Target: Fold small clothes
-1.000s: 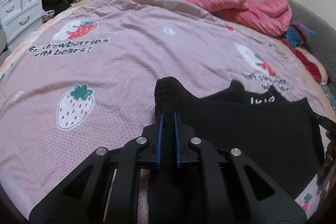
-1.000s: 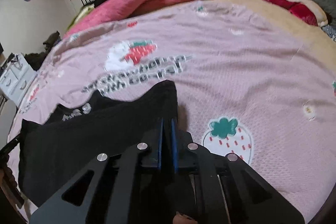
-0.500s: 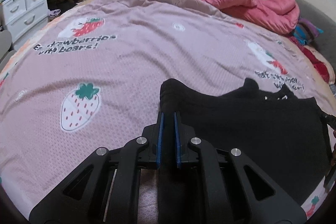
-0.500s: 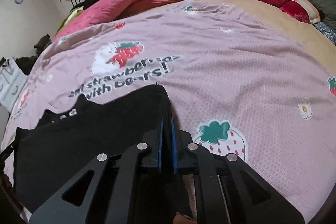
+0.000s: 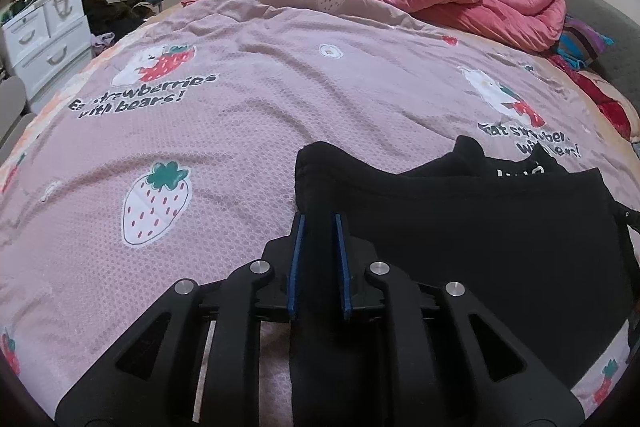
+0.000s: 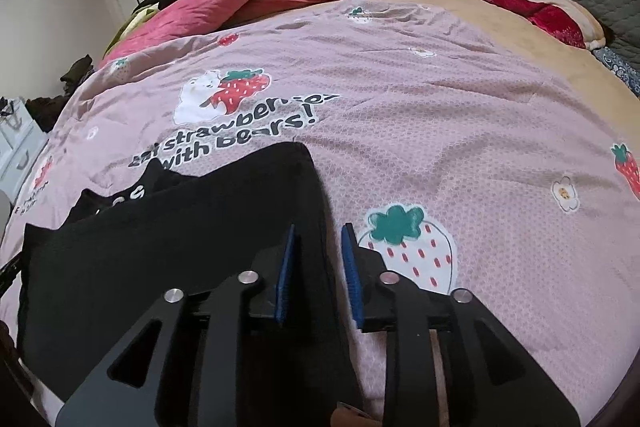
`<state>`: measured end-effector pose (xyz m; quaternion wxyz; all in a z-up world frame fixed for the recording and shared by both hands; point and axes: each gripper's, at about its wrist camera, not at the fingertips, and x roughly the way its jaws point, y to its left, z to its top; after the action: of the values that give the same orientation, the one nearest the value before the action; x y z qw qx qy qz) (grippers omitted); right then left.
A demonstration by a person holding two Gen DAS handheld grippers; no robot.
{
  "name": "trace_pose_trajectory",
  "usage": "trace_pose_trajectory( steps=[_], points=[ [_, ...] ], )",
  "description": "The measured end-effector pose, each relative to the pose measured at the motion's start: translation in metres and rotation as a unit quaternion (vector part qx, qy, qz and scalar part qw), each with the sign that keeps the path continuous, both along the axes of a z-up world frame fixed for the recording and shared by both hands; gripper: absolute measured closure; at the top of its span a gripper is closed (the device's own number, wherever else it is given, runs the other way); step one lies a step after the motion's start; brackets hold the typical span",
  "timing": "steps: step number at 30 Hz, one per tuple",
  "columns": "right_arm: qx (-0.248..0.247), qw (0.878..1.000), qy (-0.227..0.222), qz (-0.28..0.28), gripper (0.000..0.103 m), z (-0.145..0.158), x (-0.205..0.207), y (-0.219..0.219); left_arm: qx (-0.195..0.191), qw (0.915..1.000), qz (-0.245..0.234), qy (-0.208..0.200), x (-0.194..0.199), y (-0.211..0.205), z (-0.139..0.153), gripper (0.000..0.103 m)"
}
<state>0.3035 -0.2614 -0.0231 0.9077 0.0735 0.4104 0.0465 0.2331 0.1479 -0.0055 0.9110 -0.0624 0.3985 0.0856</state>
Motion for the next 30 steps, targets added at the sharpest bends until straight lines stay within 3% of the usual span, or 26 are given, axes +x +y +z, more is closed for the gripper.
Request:
trace_pose_trajectory(
  steps=[9,11,19,30],
  points=[
    [-0.027,0.999,-0.027,0.010,0.066,0.013,-0.029,0.002,-0.005,1.0000,-0.003,-0.005,-0.013,-0.007,0.007,0.081],
    [-0.027,0.999,-0.037,0.014,0.059,0.019,-0.037,0.002,-0.006,0.9999,-0.002,-0.010,-0.019,-0.007,0.011,0.078],
    [-0.006,0.997,-0.060,0.040,0.055,0.039,-0.064,0.008,-0.009,0.9994,-0.002,-0.034,-0.048,-0.008,0.031,0.068],
    [-0.030,0.993,-0.063,0.098,0.054,0.027,-0.119,0.031,-0.015,0.9979,-0.058,-0.025,-0.077,-0.049,0.031,0.058]
  ],
)
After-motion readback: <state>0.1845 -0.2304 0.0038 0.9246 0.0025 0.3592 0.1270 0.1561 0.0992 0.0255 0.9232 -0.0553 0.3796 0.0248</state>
